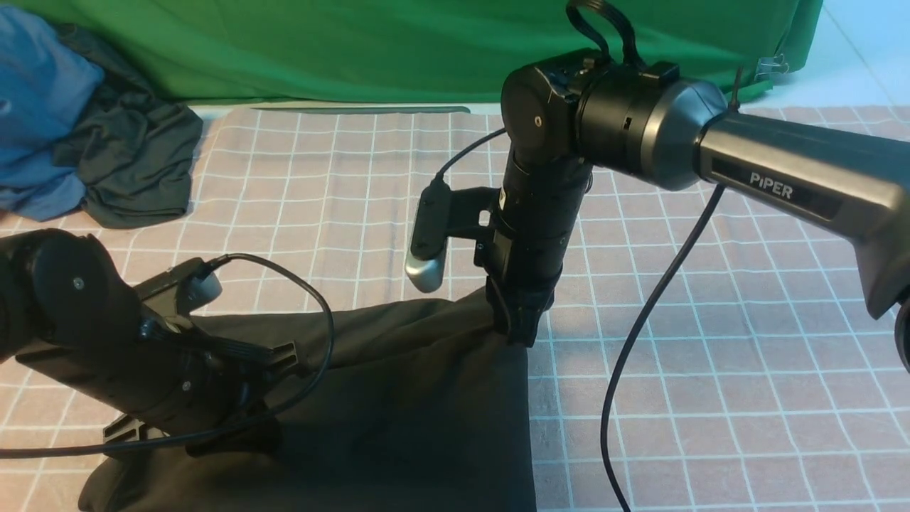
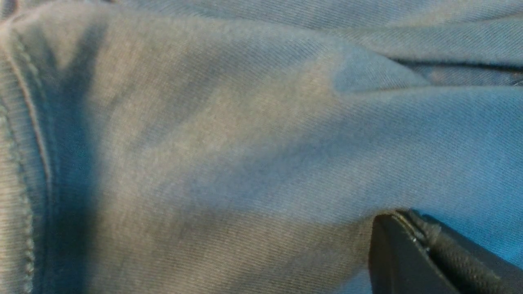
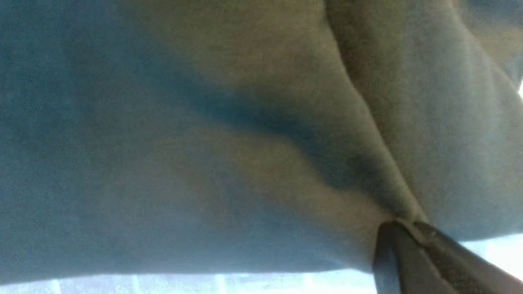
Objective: Fold a long-sleeved shirt over a pink coffee tablecloth.
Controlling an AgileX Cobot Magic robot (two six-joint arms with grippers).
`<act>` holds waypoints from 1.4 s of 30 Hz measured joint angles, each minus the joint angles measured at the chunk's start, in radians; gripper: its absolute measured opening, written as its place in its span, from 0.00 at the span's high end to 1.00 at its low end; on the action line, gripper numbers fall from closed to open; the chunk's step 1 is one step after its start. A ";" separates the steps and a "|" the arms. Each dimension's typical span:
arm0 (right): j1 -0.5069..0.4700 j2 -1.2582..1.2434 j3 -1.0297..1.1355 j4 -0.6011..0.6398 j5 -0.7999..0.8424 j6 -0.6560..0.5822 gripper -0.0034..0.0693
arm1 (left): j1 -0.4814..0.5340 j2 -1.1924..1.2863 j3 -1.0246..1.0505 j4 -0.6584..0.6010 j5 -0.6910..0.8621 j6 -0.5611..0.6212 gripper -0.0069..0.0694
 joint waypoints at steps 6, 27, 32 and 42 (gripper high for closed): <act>0.000 0.000 -0.082 -0.018 0.015 0.002 0.90 | 0.000 0.000 0.001 0.001 0.000 0.000 0.89; 0.037 0.001 -0.032 0.055 0.013 0.004 0.37 | 0.000 0.000 0.001 0.010 -0.014 0.003 0.89; 0.039 0.022 -0.023 0.018 -0.042 -0.001 0.36 | 0.000 0.000 0.001 0.011 -0.015 0.004 0.89; 0.039 0.046 -0.023 0.010 0.012 0.004 0.67 | 0.000 0.000 0.001 0.011 -0.015 0.007 0.89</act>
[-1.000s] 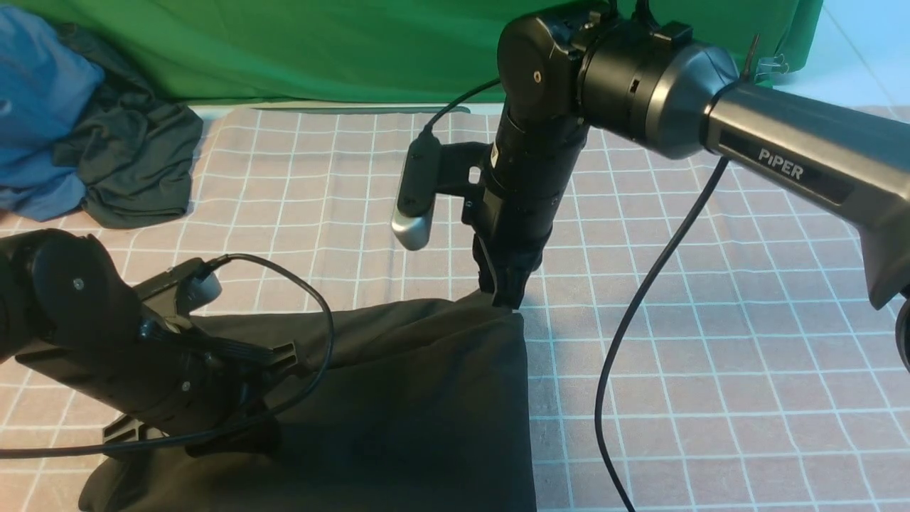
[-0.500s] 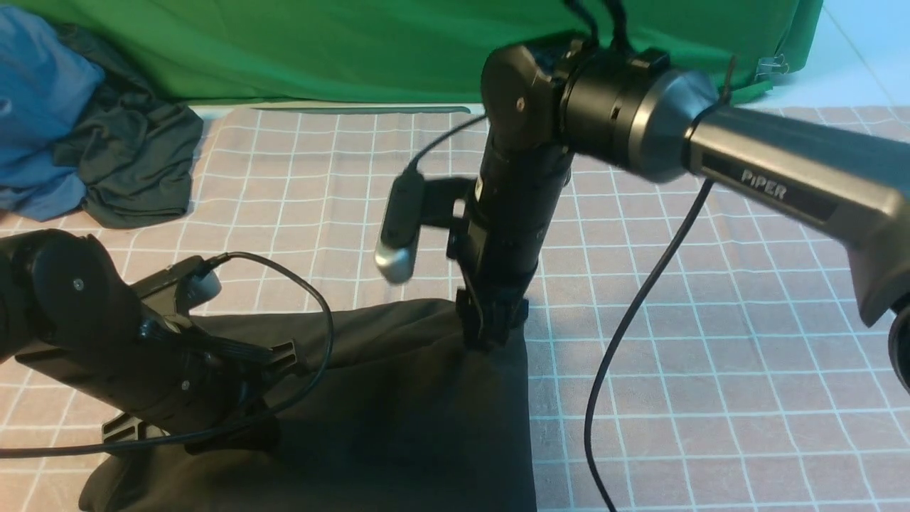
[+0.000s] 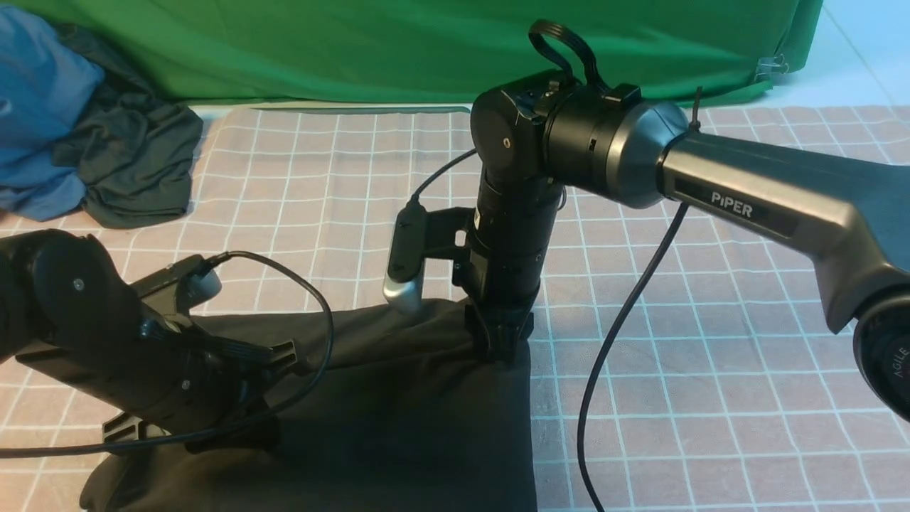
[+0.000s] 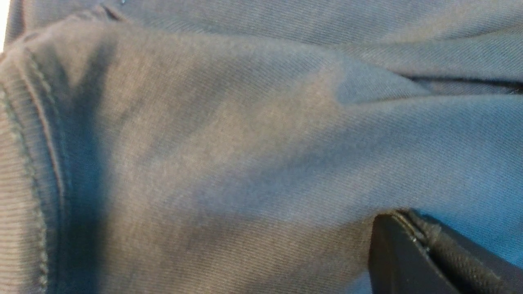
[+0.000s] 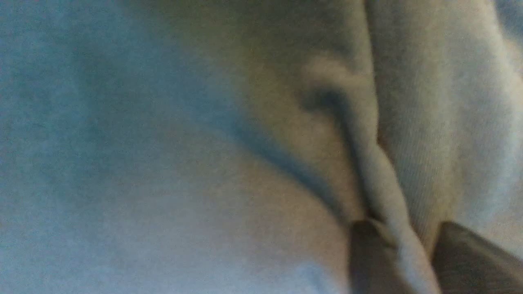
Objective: Fold a long-sleeved shirt over a pink coffee tablecloth.
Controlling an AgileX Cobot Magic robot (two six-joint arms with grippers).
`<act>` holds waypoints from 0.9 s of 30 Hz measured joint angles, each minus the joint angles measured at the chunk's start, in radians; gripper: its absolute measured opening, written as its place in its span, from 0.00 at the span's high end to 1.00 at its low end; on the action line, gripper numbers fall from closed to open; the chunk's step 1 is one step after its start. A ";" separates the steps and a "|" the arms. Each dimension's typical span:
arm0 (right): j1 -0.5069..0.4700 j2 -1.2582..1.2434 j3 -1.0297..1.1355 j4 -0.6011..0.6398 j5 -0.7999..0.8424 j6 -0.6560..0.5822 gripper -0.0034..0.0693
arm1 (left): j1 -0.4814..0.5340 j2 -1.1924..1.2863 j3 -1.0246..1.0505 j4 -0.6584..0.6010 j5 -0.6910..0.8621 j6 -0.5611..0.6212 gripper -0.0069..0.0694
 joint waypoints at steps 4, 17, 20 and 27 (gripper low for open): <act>0.000 -0.002 0.000 -0.002 0.003 0.000 0.88 | 0.000 0.000 0.000 0.000 0.000 0.000 0.89; -0.020 -0.019 -0.060 -0.060 -0.084 0.034 0.88 | 0.000 0.000 0.000 0.001 -0.003 0.008 0.89; -0.029 -0.019 -0.060 -0.062 -0.111 0.034 0.88 | 0.000 0.000 0.000 0.006 -0.003 0.009 0.89; -0.030 -0.019 -0.060 -0.066 -0.129 0.035 0.88 | 0.000 0.000 0.000 0.011 -0.003 0.010 0.89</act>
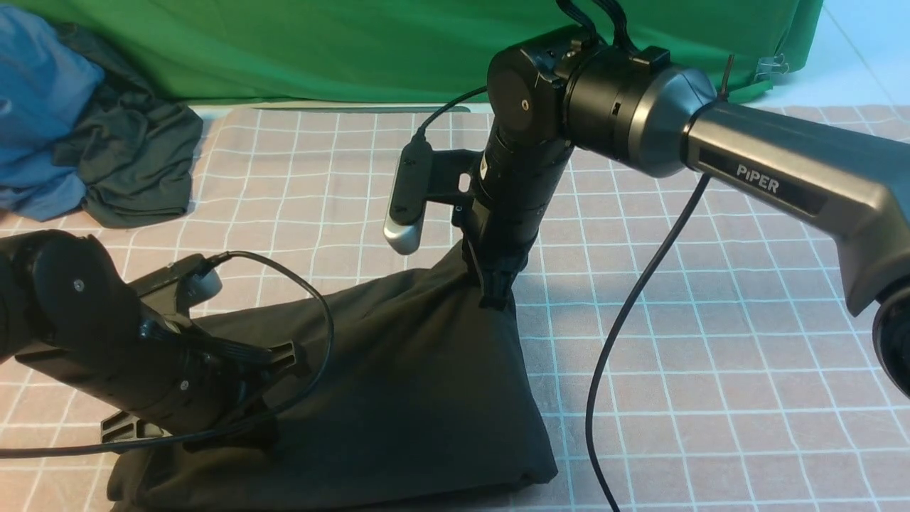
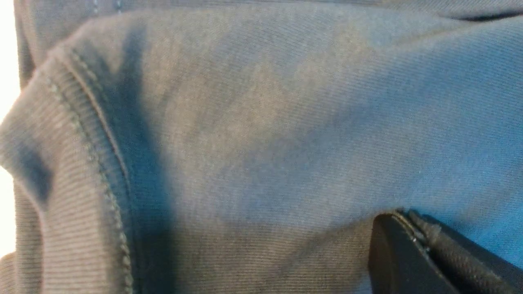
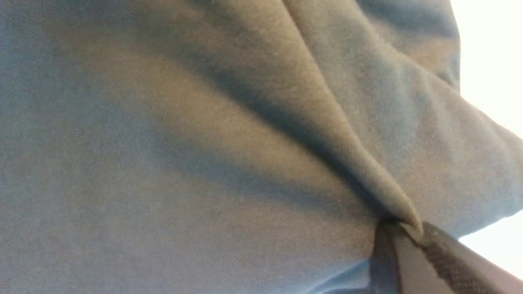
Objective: Fold a long-sleeved shirt over a pink coffee tablecloth.
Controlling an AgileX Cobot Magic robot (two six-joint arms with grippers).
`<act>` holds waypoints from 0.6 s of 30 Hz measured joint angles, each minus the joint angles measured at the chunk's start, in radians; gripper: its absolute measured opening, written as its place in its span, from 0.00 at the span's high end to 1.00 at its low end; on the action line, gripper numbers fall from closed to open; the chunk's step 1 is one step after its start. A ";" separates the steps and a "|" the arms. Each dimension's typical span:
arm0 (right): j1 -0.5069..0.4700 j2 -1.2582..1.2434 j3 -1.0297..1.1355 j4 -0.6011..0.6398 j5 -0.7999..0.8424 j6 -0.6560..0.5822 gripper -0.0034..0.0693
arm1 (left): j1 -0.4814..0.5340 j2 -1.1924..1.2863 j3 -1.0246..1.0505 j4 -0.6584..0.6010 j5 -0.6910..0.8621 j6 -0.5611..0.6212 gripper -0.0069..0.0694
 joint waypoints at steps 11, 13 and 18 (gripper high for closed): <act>0.000 0.009 0.000 -0.004 -0.097 0.056 0.82 | 0.000 -0.005 0.000 0.012 0.015 -0.003 0.89; -0.001 0.009 0.000 -0.008 -0.102 0.075 0.76 | 0.000 -0.041 0.000 0.014 0.027 -0.018 0.89; -0.002 0.009 0.000 -0.014 -0.102 0.101 0.50 | 0.016 -0.174 -0.022 0.140 0.068 -0.177 0.89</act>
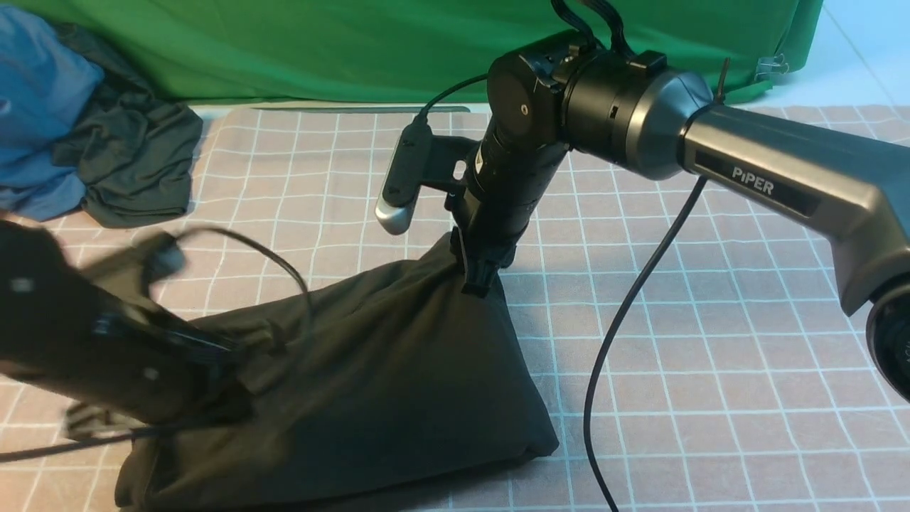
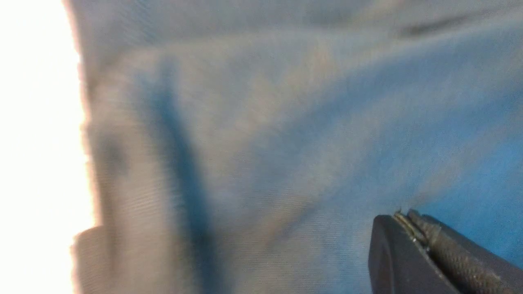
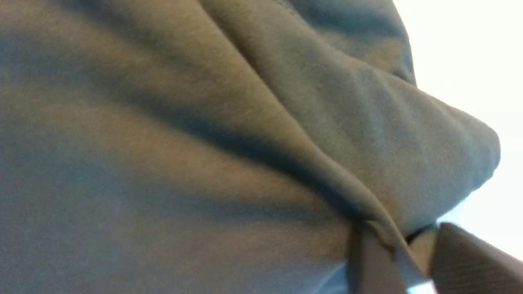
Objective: Fold a long-sleeved shirt over a pink coffee tablecloth.
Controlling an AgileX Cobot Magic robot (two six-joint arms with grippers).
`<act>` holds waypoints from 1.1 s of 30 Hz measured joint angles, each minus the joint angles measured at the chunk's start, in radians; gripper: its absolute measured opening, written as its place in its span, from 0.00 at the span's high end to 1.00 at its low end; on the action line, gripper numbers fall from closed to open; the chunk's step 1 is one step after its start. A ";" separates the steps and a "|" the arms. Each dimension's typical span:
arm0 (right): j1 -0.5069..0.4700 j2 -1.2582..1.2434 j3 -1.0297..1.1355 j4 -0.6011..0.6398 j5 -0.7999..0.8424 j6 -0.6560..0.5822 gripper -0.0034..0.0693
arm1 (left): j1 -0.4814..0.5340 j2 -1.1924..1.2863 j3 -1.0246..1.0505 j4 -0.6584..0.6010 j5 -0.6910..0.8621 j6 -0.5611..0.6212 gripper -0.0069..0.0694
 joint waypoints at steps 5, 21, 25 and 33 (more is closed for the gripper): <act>-0.001 -0.012 -0.011 -0.004 0.056 0.055 0.33 | 0.196 -0.076 -0.046 0.136 0.111 -0.120 0.89; -0.029 -0.115 -0.040 0.000 0.181 0.151 0.43 | 0.574 0.209 -0.054 -0.246 -0.079 0.341 0.65; -0.032 -0.115 -0.040 0.001 0.183 0.158 0.43 | 0.481 0.267 -0.054 -0.222 -0.243 0.362 0.35; -0.033 -0.115 -0.040 0.003 0.183 0.162 0.44 | 0.399 0.386 -0.054 -0.185 -0.360 0.365 0.13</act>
